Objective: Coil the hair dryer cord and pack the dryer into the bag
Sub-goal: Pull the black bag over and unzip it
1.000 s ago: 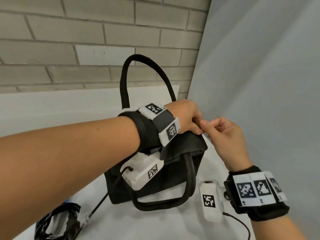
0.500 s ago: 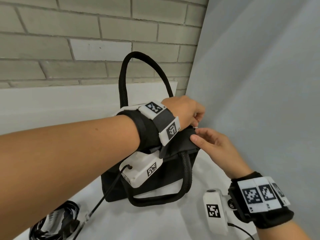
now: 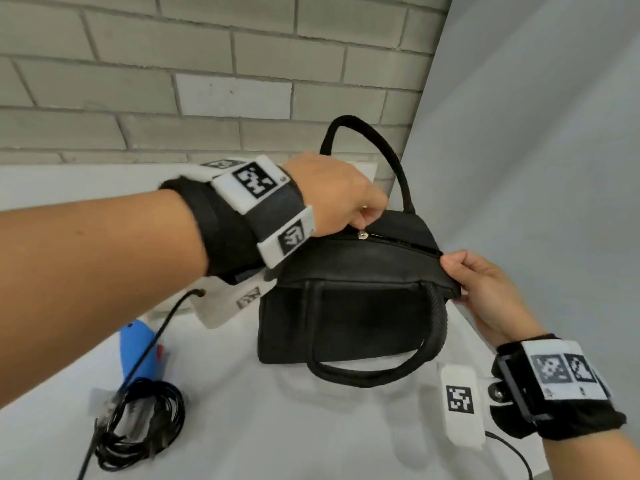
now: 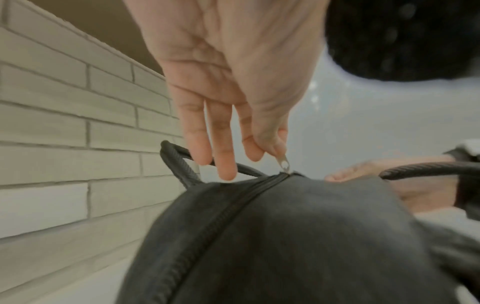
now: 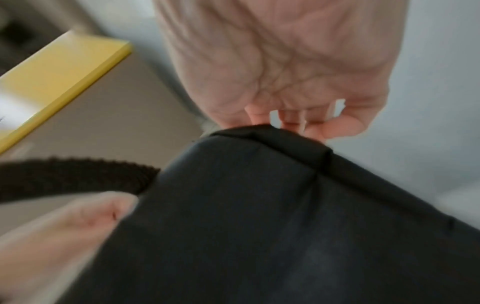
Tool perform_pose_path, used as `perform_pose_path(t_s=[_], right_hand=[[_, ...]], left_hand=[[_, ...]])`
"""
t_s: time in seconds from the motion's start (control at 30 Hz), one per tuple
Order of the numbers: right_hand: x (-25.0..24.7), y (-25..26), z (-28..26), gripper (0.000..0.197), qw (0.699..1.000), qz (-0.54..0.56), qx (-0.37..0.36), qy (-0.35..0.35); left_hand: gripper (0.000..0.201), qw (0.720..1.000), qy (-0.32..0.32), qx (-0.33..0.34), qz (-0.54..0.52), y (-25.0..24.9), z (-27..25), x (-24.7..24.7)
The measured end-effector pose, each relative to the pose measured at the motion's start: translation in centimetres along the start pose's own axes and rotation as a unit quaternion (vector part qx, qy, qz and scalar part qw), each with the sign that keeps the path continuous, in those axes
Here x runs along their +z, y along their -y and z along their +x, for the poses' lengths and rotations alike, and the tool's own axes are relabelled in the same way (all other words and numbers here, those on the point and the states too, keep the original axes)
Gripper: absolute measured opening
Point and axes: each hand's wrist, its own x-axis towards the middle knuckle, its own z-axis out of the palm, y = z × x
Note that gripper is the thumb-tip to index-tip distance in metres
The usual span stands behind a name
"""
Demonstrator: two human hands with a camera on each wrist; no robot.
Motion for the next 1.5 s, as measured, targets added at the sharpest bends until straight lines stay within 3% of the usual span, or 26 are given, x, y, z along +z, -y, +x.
perform_pose_path(t_s=[0.07, 0.17, 0.27, 0.33, 0.43, 0.63, 0.77, 0.97, 1.13, 1.23, 1.27, 1.4, 1.5], right_hand=[[0.3, 0.9, -0.1, 0.030, 0.992, -0.112, -0.062, -0.007], [1.9, 3.9, -0.7, 0.012, 0.955, -0.252, -0.147, 0.055], [4.6, 6.6, -1.0, 0.019, 0.895, -0.376, -0.211, 0.116], [6.3, 7.5, -0.7, 0.023, 0.873, -0.405, -0.240, 0.127], [7.0, 7.4, 0.0, 0.005, 0.911, -0.316, -0.216, 0.151], [6.2, 6.7, 0.9, 0.016, 0.940, -0.224, -0.169, 0.193], [4.9, 6.5, 1.3, 0.018, 0.959, -0.180, -0.134, 0.174], [4.9, 6.1, 1.3, 0.018, 0.959, -0.182, -0.123, 0.182], [5.2, 6.6, 1.2, 0.020, 0.965, -0.166, -0.116, 0.168], [6.0, 7.9, -0.1, 0.008, 0.920, -0.295, -0.162, 0.200], [6.7, 8.6, -0.8, 0.011, 0.894, -0.349, -0.177, 0.218], [9.4, 10.1, -1.7, 0.061, 0.815, -0.488, -0.206, 0.234], [11.0, 10.1, -1.7, 0.052, 0.794, -0.508, -0.237, 0.234]], left_hand=[[0.010, 1.000, -0.009, -0.011, -0.006, 0.6, -1.2, 0.3], [0.011, 0.999, -0.027, -0.027, -0.036, 0.4, -1.9, 1.0], [0.005, 0.996, -0.054, -0.037, -0.062, 0.0, -1.8, 1.3], [0.007, 0.994, -0.063, -0.047, -0.077, 0.2, -1.9, 1.2], [0.009, 0.989, -0.075, -0.065, -0.114, 1.1, -2.8, 1.4], [0.009, 0.980, -0.132, -0.064, -0.134, 2.8, -5.7, 2.9], [0.018, 0.966, -0.176, -0.084, -0.171, 5.0, -8.9, 4.4], [0.019, 0.983, -0.129, -0.048, -0.118, 5.7, -12.6, 9.5], [0.009, 0.974, -0.198, -0.035, -0.105, 5.5, -13.2, 10.3], [0.007, 0.959, -0.236, -0.054, -0.146, 4.9, -13.0, 10.6], [0.006, 0.954, -0.242, -0.065, -0.165, 4.7, -12.9, 10.7], [0.017, 0.932, -0.248, -0.097, -0.245, 4.6, -12.3, 11.2], [0.017, 0.925, -0.246, -0.085, -0.276, 5.0, -12.4, 11.5]])
